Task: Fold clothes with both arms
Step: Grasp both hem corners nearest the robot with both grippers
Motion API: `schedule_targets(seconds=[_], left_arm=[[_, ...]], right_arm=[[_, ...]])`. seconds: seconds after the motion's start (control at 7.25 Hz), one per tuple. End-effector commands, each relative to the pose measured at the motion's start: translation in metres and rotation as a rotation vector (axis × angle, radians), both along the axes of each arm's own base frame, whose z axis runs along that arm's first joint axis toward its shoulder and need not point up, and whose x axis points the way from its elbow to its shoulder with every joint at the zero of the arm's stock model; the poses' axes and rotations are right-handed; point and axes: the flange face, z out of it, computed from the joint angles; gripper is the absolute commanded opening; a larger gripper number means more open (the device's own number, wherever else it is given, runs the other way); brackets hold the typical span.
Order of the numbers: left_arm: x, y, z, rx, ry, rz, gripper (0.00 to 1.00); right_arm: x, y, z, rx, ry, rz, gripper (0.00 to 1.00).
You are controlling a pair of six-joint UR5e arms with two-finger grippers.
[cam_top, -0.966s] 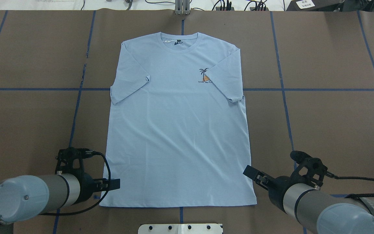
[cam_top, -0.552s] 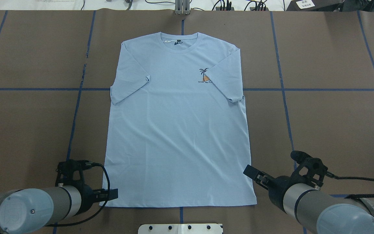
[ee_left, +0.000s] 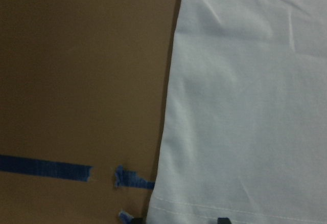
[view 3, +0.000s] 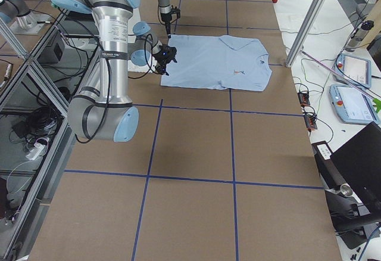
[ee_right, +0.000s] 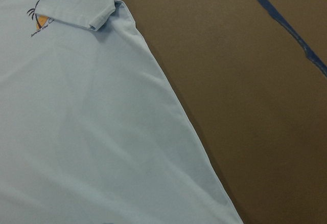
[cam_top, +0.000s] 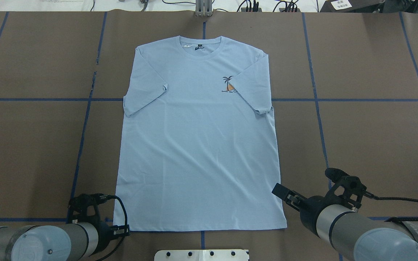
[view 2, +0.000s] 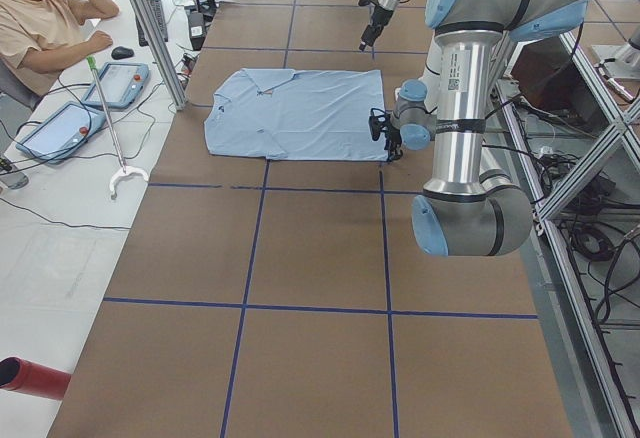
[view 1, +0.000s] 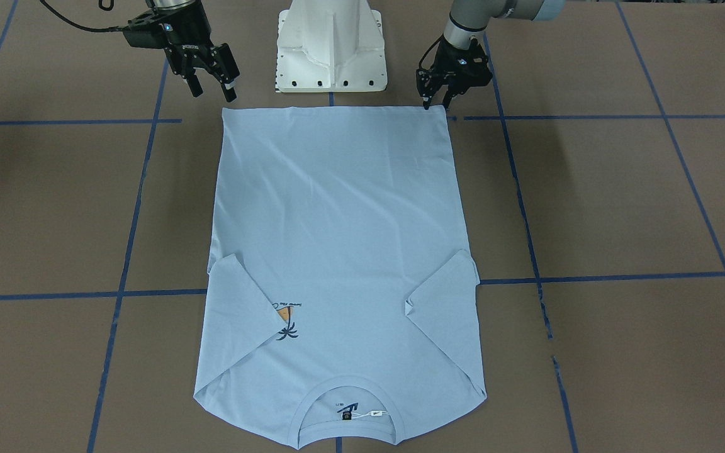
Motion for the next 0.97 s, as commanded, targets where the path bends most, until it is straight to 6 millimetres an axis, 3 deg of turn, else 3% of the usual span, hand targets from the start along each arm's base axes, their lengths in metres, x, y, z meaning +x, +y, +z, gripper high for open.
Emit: schedule_targets(seconds=[0.0,0.28,0.55,0.83], left_arm=[[0.000,0.000,0.000,-0.003,0.001,-0.002,0.31],[-0.005,-0.003,-0.008,-0.001,0.018,-0.009,0.00],[-0.019,-0.005,-0.034,0.003,0.071,-0.015,0.00],[-0.019,-0.006,-0.045,0.005,0.094,-0.014,0.00]], right_arm=[[-0.001,0.001,0.000,0.000,0.000,-0.001,0.96],[-0.002,0.002,0.001,0.000,0.003,-0.004,0.95],[-0.019,0.023,0.013,-0.076,-0.006,0.034,0.78],[-0.038,0.053,0.026,-0.063,0.113,0.014,0.79]])
